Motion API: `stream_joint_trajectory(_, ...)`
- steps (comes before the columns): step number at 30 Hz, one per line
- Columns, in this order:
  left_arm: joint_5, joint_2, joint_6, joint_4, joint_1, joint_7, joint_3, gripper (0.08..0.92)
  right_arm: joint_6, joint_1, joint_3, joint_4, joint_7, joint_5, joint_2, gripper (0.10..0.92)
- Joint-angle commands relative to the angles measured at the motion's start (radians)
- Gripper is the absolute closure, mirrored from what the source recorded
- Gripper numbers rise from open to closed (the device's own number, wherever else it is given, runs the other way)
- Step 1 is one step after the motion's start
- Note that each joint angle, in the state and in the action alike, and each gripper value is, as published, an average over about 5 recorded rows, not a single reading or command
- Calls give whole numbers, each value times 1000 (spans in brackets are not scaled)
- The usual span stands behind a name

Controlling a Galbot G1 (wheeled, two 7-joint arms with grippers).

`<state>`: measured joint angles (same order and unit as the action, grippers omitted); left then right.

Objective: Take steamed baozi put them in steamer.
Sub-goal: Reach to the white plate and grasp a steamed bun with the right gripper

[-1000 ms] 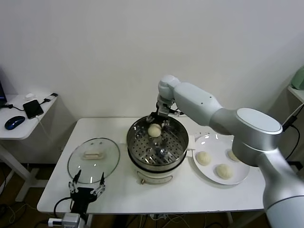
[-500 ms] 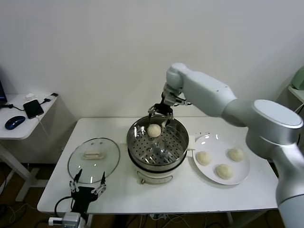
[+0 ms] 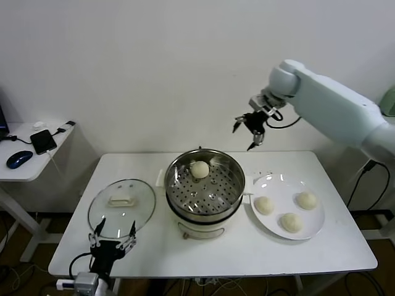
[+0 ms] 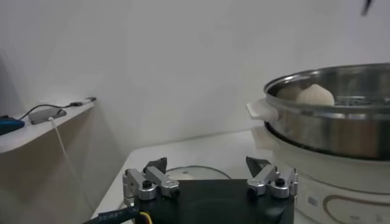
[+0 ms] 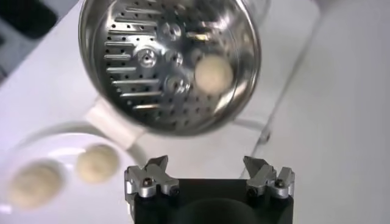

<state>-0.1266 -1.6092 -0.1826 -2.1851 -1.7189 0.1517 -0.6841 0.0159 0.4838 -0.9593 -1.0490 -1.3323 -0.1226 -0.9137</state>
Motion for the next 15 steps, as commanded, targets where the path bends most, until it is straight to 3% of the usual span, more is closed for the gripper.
stream_joint_trajectory(1,50,16,-20,-13,-1,9,-12,177,380,-197,122,-242,-13,63,273,203)
stream_joint_trajectory(8,45,9,-16,-9,-5,5,-13,177,326,-471,307,-275,68,230,238,203)
stream_joint_trajectory(15,44,3,-16,-10,-7,6,-15,177,298,-622,411,-210,116,350,136,203)
